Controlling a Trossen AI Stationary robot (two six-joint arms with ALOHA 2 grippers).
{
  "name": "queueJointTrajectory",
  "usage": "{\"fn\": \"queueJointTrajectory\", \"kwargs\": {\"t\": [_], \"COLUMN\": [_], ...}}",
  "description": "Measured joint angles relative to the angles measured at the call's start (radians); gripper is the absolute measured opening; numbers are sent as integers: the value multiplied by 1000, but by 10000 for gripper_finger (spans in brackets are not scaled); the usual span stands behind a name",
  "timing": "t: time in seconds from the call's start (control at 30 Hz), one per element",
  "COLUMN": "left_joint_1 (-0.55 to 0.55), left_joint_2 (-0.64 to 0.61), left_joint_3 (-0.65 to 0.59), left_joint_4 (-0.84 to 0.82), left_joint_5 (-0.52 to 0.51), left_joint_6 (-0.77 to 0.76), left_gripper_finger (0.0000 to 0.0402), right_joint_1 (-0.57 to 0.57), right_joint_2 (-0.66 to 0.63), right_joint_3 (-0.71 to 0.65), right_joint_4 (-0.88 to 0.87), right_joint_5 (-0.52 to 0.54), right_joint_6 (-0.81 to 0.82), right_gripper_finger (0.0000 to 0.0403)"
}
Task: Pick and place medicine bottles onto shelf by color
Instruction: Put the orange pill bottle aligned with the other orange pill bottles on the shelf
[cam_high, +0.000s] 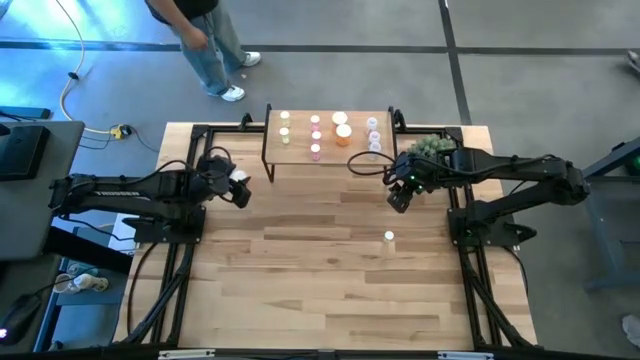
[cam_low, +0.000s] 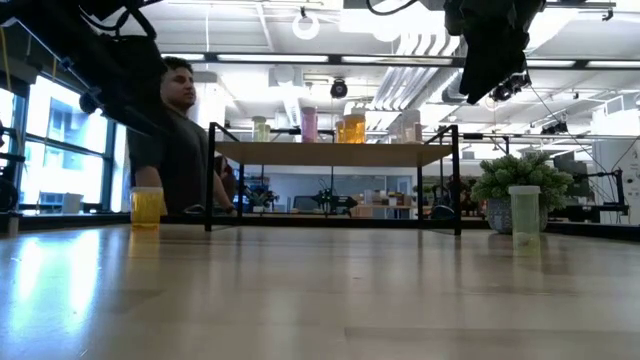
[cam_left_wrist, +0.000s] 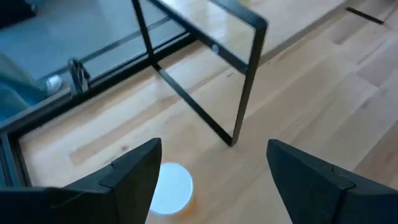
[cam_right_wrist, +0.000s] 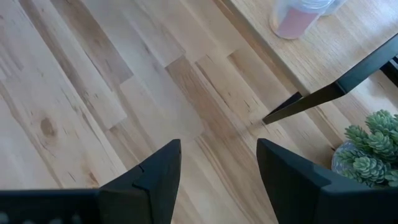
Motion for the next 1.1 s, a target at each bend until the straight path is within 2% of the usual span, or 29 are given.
{"fn": "queueJointTrajectory", "kwargs": {"t": [0.33, 1.1], "left_joint_1": [0, 1], "left_joint_2": [63, 371], "left_joint_3": [0, 0], "left_joint_4": [-115, -90], "left_joint_5": [-34, -138], "left_joint_6": [-315, -636], "left_gripper_finger": [282, 282], "right_joint_1": [0, 0], "right_joint_2": [0, 0], "right_joint_3": [0, 0], "right_joint_4": [0, 1], "right_joint_5": [-1, -1], "right_joint_6": [-2, -2], "right_gripper_finger": [201, 201]}}
